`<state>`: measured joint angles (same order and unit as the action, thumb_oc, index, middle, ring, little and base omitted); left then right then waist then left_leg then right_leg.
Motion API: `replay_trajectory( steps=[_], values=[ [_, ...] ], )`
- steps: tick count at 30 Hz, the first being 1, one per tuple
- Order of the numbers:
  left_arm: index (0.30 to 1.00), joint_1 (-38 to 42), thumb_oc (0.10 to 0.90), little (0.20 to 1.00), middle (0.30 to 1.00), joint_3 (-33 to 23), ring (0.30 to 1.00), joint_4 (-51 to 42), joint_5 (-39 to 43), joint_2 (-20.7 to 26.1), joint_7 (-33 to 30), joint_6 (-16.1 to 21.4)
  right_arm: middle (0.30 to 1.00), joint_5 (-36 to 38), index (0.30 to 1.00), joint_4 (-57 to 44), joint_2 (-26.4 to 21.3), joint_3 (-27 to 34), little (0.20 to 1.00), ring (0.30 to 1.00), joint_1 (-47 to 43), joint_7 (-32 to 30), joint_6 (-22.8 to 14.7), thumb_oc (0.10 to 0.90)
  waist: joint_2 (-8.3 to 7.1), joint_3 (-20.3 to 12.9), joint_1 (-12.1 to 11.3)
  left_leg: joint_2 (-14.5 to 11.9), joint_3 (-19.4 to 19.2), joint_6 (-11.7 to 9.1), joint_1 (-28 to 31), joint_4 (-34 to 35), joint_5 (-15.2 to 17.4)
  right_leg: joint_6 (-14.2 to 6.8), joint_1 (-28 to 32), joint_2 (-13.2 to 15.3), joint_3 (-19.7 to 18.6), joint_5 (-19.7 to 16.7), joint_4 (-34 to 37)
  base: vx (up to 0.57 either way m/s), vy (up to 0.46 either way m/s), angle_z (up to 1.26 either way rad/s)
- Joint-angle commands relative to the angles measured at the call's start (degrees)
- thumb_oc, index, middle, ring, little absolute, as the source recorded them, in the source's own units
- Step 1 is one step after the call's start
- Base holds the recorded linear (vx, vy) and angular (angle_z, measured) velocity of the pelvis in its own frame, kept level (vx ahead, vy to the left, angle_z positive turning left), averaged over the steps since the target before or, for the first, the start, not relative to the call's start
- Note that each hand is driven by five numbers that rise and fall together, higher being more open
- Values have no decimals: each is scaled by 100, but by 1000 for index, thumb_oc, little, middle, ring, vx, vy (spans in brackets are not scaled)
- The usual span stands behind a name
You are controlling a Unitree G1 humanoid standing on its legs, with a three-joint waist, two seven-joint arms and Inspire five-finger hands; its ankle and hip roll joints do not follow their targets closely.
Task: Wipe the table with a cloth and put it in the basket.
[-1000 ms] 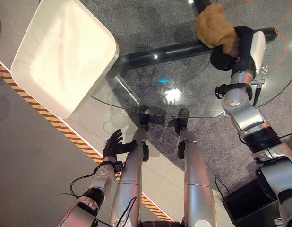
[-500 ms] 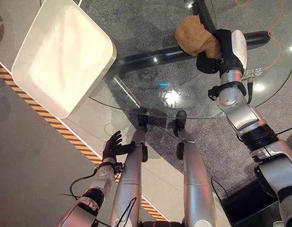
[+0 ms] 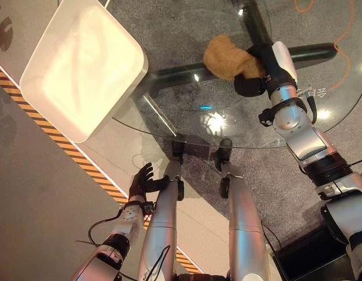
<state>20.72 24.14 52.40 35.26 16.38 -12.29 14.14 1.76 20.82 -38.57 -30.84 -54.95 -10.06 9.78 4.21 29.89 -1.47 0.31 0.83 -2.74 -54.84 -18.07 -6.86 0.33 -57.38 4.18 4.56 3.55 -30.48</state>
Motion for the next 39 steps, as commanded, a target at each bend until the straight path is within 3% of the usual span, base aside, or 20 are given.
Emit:
replay_trajectory(
  steps=[1,11,12,15,23,24,29,32,39],
  values=[
    [900,-932,800,900,900,186,900,-119,-244,38,-131,-144,300,339,300,-624,356,-1056,200,300,652,1027,-510,100,164,-9,-134,541,-243,453,-115,-612,564,-235,-4,10,49,-739,853,-2,-6,4],
    [900,-1068,800,900,900,243,900,-407,-224,107,-154,-237,300,504,300,-677,124,-900,200,300,833,1030,-779,100,171,-9,-118,536,-244,465,-121,-617,545,-239,-26,-2,41,-779,843,1,2,8],
    [900,-1197,800,900,900,303,900,-455,-218,115,-177,-245,300,513,300,-690,117,-889,200,300,970,1012,-783,100,184,-9,-140,523,-217,445,84,-636,710,-277,158,-26,23,-632,800,35,3,13],
    [900,-1248,800,900,900,325,900,-543,-204,116,-258,-252,300,486,300,-676,63,-802,200,300,1041,1022,-824,100,201,-9,-139,523,-222,455,109,-621,712,-278,178,-18,31,-638,814,6,4,6],
    [900,-1378,800,900,900,4,900,-716,251,128,-979,155,300,493,300,-709,64,-604,200,300,1179,895,-848,100,233,-9,-164,527,-211,461,182,-579,706,-266,228,-11,44,-616,825,-7,-1,0],
    [900,-1291,800,900,900,-133,900,-756,319,136,-1146,284,300,521,300,-717,50,-555,200,300,1091,862,-864,100,221,-9,-150,545,-229,486,-1,-543,537,-230,69,14,72,-766,887,-55,-16,0],
    [900,-1408,800,900,900,-721,900,-996,436,182,-1638,713,300,912,300,-799,148,-222,200,300,1296,714,-1045,100,214,-9,-198,554,-194,473,170,-521,550,-216,243,14,92,-711,897,-10,-4,0],
    [900,-1456,800,900,900,-841,900,-1083,332,186,-1717,753,300,1159,300,-866,181,-126,200,300,1373,774,-1144,100,212,-9,-215,558,-179,472,235,-506,549,-209,311,10,100,-698,902,0,0,0],
    [900,-1604,800,900,900,-1146,900,-1262,108,223,-2016,1021,300,2774,300,-1704,572,228,200,300,1730,1895,-1782,100,170,-9,-228,547,-150,462,515,-464,562,-190,593,-58,69,-621,892,-5,-16,0]
  ],
)
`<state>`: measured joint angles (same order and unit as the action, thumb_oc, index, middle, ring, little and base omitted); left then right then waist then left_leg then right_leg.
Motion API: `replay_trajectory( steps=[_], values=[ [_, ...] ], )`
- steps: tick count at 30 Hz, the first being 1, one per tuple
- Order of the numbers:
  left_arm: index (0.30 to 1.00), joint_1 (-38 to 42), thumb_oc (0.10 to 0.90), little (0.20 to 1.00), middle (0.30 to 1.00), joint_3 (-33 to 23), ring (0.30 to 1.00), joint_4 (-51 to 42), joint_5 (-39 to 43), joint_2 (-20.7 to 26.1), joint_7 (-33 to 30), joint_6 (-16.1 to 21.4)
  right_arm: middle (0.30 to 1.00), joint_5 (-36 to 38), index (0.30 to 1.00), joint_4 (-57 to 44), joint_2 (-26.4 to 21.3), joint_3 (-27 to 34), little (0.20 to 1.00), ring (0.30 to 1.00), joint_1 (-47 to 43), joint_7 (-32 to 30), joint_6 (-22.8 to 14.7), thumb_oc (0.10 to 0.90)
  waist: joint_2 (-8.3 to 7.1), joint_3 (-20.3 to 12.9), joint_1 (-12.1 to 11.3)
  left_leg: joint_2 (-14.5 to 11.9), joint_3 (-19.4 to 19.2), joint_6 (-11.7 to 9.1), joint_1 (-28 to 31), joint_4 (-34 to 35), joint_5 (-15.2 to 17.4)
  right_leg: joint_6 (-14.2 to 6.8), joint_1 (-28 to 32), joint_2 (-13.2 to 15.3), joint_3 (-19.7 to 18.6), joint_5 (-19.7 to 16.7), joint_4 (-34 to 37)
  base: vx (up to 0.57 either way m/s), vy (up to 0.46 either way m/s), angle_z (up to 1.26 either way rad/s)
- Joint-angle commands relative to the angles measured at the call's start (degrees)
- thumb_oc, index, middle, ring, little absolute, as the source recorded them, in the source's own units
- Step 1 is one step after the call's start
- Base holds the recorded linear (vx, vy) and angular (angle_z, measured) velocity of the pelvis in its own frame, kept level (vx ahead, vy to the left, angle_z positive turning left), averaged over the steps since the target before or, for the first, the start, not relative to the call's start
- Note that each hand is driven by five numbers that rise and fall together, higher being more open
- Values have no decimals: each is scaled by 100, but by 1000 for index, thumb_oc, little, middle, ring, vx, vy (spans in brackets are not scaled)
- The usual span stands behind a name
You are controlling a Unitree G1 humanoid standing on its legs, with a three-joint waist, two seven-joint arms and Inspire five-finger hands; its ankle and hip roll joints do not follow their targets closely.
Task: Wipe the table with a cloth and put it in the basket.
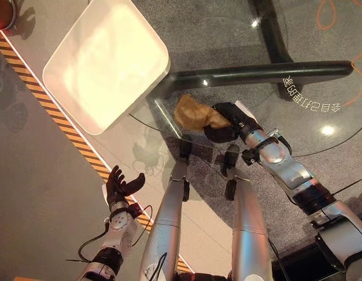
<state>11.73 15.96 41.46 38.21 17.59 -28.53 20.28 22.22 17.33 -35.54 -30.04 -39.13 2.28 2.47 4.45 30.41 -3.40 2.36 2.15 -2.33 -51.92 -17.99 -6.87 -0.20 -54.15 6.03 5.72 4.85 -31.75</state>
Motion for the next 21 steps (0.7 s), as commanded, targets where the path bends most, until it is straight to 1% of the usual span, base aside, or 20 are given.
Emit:
replay_trajectory(
  steps=[1,4,5,7,8,13,14,17,19,21],
  values=[
    [900,-702,800,900,900,-366,900,-207,-221,95,-419,419,300,857,300,-1487,358,189,200,300,184,730,-1092,100,132,-61,-33,338,-280,425,255,-468,562,-136,305,-260,-54,-751,1024,-12,-45,0],
    [900,-728,800,900,900,-424,900,-318,-377,96,-471,470,300,1376,300,-1812,554,342,200,300,288,918,-1349,100,90,-61,-19,312,-290,428,349,-443,571,-136,402,-295,-77,-745,1045,-7,-28,-1],
    [900,-746,800,900,900,-424,900,-349,-375,94,-466,506,300,1463,300,-1868,598,386,200,300,311,955,-1378,100,86,-61,-15,309,-288,431,360,-441,572,-137,415,-301,-87,-749,1050,3,-22,-3],
    [900,-792,800,900,900,-450,900,-469,-442,81,-392,678,300,1700,300,-2015,726,505,200,300,388,1070,-1538,100,80,-61,0,300,-294,440,400,-420,577,-141,440,-324,-116,-760,1061,0,0,0],
    [900,-821,800,900,900,-460,900,-635,-575,82,-373,895,300,1849,300,-2129,801,589,200,300,449,1147,-1603,100,73,-61,8,297,-301,445,425,-413,584,-143,460,-334,-132,-764,1069,0,0,0],
    [900,-922,800,900,900,-386,900,-1647,-770,156,-321,1198,300,2338,300,-2493,1040,871,200,300,679,1563,-1802,100,85,-61,2,325,-280,482,477,-422,610,-148,527,-331,-143,-781,1096,2,-6,0],
    [900,-942,800,900,900,-381,900,-1807,-759,172,-300,1188,300,2377,300,-2554,1089,904,200,300,715,1618,-1815,100,89,-61,-5,333,-272,487,487,-424,615,-148,545,-329,-139,-776,1102,5,-32,2],
    [900,-985,800,900,900,-349,900,-2384,-587,238,73,1365,300,2487,300,-2691,1239,994,200,300,818,1883,-2010,100,101,-61,-27,362,-254,507,541,-421,619,-154,631,-310,-111,-785,1136,2,-37,0],
    [900,-1009,800,900,900,-297,900,-2767,-398,290,326,1322,300,2481,300,-2793,1271,1046,200,300,855,1949,-2047,100,112,-61,-34,375,-247,517,577,-420,619,-154,682,-298,-90,-800,1158,0,-16,0],
    [900,-1029,800,900,900,-242,900,-3152,-179,323,783,1323,300,2369,300,-2908,1299,1079,200,300,908,1971,-2059,100,122,-61,-29,384,-240,523,606,-425,625,-158,725,-289,-82,-809,1172,0,0,0]
  ],
)
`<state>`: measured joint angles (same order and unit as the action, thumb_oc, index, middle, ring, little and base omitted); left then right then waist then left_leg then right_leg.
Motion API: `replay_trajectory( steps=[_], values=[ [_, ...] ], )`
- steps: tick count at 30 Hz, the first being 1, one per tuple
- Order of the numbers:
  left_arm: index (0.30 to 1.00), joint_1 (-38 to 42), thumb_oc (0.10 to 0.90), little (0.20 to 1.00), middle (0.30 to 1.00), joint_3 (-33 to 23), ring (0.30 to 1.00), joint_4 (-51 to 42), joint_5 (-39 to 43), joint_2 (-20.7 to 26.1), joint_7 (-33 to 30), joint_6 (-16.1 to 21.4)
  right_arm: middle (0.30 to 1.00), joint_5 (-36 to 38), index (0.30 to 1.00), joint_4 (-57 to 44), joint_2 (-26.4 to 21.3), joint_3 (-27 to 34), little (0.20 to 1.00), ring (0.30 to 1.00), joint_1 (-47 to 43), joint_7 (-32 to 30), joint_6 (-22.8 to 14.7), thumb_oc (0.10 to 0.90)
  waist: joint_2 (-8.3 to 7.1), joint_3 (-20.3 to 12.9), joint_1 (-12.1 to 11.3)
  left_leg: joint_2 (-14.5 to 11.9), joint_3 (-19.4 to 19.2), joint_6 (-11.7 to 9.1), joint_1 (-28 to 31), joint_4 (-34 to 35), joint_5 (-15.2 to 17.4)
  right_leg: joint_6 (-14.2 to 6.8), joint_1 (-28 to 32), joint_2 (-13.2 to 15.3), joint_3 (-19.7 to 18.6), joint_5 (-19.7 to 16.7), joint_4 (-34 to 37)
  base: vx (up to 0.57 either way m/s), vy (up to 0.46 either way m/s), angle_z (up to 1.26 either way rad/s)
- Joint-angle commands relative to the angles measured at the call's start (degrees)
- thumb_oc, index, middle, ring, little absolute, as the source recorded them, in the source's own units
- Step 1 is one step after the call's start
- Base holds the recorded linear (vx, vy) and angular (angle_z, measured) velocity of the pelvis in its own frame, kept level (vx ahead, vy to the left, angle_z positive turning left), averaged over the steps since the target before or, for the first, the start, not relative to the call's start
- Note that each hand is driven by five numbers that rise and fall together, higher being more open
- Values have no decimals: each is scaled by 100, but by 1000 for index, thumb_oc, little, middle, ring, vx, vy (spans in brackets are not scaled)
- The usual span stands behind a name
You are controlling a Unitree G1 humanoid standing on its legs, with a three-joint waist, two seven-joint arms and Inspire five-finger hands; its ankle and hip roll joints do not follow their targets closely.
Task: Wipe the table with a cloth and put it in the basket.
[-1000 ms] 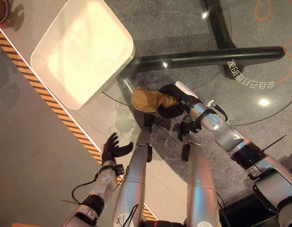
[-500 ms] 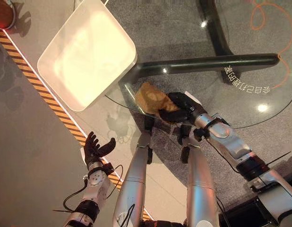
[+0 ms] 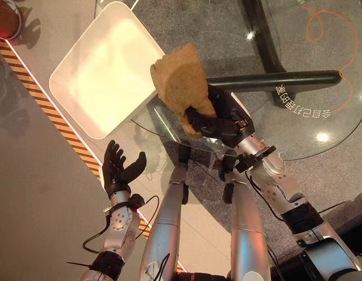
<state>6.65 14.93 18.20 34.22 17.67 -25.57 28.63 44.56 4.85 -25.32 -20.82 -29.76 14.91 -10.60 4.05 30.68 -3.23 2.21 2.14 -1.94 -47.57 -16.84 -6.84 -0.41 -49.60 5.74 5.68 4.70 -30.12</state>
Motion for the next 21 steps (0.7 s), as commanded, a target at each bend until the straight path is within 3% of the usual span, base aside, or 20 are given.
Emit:
replay_trajectory(
  steps=[1,4,11,16,18,19,21],
  values=[
    [900,-534,800,900,900,-117,900,-972,330,341,591,466,300,97,300,-1691,258,163,200,300,-9,708,-748,100,165,-89,-42,399,-243,487,178,-536,617,-134,281,-263,-80,-800,1015,0,0,0],
    [900,-573,800,900,900,-102,900,-1551,977,348,1249,478,300,48,300,-1784,191,181,200,300,105,720,-745,100,165,-89,-22,396,-265,496,227,-516,619,-133,351,-257,-72,-798,1048,0,0,0],
    [900,-544,800,900,900,-205,900,-2379,1369,479,1724,714,300,-22,300,-1816,138,303,200,300,453,895,-883,100,136,-89,11,396,-264,523,281,-510,627,-141,447,-240,-63,-807,1091,0,-5,0],
    [900,-370,800,900,900,-106,900,-2760,2125,592,2797,356,300,-20,300,-1826,24,269,200,300,471,929,-897,100,89,-89,59,390,-272,525,251,-527,612,-140,429,-245,-84,-855,1115,-1,-6,0],
    [900,-362,800,900,900,-98,900,-2769,2151,594,2847,349,300,-16,300,-1827,18,265,200,300,470,932,-895,100,88,-89,61,389,-274,525,250,-527,611,-140,429,-246,-86,-857,1117,0,0,0],
    [900,-251,800,900,900,20,900,-2851,2488,633,3268,97,300,10,300,-1864,-18,223,200,300,497,993,-887,100,66,-89,110,367,-300,526,221,-524,610,-145,385,-259,-119,-870,1110,0,0,0],
    [900,-176,800,900,900,93,900,-2862,2718,656,3481,-78,300,21,300,-1874,-36,205,200,300,499,1012,-884,100,52,-89,135,360,-310,529,211,-520,609,-153,366,-266,-144,-883,1111,0,0,0]
  ],
)
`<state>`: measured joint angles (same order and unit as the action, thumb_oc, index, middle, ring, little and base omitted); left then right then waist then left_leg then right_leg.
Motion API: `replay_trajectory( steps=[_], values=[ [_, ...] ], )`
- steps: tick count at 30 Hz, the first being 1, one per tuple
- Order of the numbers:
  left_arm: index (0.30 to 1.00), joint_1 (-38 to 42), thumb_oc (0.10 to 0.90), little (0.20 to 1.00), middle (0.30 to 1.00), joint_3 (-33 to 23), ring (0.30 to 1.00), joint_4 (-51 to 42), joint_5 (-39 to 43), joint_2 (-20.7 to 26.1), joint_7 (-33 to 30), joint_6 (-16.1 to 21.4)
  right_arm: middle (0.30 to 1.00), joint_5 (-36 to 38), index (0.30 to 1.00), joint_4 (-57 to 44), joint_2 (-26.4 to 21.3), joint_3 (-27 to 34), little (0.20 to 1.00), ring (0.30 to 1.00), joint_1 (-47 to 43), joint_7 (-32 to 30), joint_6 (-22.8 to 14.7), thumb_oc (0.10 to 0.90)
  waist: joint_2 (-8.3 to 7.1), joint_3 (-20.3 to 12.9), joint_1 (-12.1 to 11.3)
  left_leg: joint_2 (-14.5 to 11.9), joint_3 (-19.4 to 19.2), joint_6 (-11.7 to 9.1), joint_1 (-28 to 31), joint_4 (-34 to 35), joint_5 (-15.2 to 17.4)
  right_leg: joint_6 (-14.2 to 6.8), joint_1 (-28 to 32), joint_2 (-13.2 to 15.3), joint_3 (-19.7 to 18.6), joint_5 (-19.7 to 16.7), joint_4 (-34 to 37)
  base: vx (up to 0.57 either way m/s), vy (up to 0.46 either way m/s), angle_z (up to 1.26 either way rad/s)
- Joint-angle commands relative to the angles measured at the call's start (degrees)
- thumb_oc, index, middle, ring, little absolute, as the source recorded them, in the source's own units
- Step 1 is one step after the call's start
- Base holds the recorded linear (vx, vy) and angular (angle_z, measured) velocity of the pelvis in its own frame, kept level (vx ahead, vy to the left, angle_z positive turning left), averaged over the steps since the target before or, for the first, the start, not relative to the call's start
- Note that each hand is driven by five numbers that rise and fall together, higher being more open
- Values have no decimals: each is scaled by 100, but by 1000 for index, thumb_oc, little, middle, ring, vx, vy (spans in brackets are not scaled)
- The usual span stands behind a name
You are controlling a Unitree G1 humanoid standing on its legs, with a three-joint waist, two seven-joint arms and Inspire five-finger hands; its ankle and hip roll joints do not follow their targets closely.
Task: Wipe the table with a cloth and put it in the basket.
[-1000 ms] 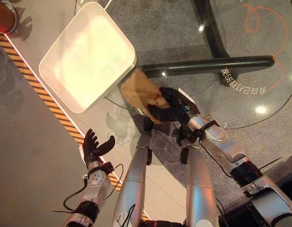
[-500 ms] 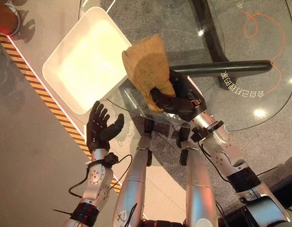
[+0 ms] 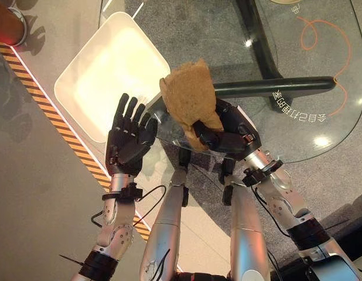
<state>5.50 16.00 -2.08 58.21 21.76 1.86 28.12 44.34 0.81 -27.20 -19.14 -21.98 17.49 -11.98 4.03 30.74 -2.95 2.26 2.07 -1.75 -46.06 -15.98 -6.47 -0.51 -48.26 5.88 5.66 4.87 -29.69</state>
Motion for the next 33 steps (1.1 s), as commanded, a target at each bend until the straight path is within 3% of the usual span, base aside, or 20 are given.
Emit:
replay_trajectory(
  steps=[1,7,13,17,19,23,33],
  values=[
    [900,-11,800,900,900,30,900,-837,465,281,918,-156,300,38,300,-1457,135,28,200,300,-271,789,-775,100,43,-95,127,353,-309,514,60,-594,572,-148,230,-285,-160,-909,1085,0,0,0],
    [900,207,800,900,900,317,900,-767,679,518,1449,-785,300,118,300,-1429,-25,-20,200,300,-397,616,-1064,100,13,-95,212,328,-357,512,5,-614,581,-167,158,-309,-263,-971,1102,0,0,0],
    [900,296,800,900,900,396,900,-652,633,651,1320,-798,300,184,300,-1430,-102,-79,200,300,-486,573,-1137,100,24,-95,235,330,-351,509,-34,-602,581,-175,110,-320,-311,-980,1114,-1,16,-7],
    [900,396,800,900,900,429,900,-554,566,658,1398,-831,300,237,300,-1456,-60,-229,200,300,-502,763,-872,100,13,-95,235,338,-340,510,-52,-580,555,-177,94,-318,-313,-993,1133,0,0,0],
    [900,467,800,900,900,467,900,-524,496,660,1394,-815,300,-1,300,-1432,-52,-390,200,300,-520,812,-590,100,3,-95,234,342,-328,500,-64,-557,530,-181,84,-314,-310,-1006,1154,0,0,0],
    [900,598,800,900,900,533,900,-511,544,684,1505,-772,300,-296,300,-1363,-161,-704,200,300,-533,753,-376,100,-8,-95,243,340,-332,486,-97,-540,497,-177,50,-310,-302,-1014,1170,0,0,0],
    [900,625,800,900,900,780,900,-693,1069,745,2466,-1037,300,-483,300,-983,-346,-822,200,300,-599,34,-766,100,42,-95,265,330,-421,485,-170,-594,532,-168,-34,-274,-291,-1023,1155,-1,20,0]
  ],
)
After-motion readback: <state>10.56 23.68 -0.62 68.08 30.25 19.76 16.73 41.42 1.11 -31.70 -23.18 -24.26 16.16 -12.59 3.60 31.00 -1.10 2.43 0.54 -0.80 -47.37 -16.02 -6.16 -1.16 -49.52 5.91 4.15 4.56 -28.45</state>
